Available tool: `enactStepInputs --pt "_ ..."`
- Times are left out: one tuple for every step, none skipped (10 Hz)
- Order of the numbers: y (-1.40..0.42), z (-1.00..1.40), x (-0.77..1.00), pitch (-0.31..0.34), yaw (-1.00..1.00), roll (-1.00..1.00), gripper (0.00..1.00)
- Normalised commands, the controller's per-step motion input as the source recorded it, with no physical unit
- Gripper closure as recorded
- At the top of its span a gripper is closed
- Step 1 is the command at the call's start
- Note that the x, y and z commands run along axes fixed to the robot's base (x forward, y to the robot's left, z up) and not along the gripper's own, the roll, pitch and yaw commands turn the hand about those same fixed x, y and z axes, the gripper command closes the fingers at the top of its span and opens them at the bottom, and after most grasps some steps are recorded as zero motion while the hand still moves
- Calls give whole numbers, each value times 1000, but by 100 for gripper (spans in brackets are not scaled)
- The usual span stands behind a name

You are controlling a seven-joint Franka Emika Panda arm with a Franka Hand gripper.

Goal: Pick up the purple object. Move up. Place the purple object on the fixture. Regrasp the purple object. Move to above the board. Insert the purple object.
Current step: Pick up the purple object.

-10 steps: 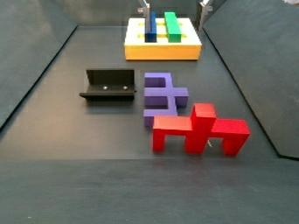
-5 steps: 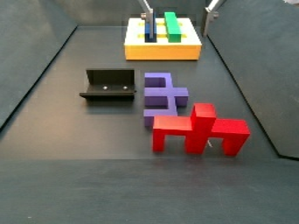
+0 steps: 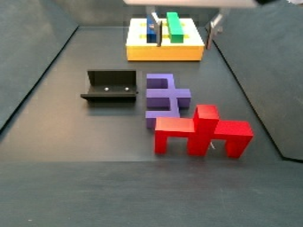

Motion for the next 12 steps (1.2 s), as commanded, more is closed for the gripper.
enactStepInputs --pt "0 -426 -51 -174 -700 -280 0" --pt "0 -329 -26 -133 -697 -157 0" --pt "0 -220 -89 -70 -749 -24 0" --pt "0 -154 0 0 -846 0 0" --pt "0 -177 0 0 -1000 0 0" --pt "0 -217 0 -24 -1000 -29 0" --pt "0 -200 11 -9 -1000 -23 0" --pt "0 -186 0 -10 -1000 -11 0" --pt "0 -183 6 0 -1000 -13 0" --pt "0 -200 23 0 -1000 -7 0" --pt "0 -194 0 -24 -1000 -19 0" --pt "0 -203 0 -10 -1000 -13 0"
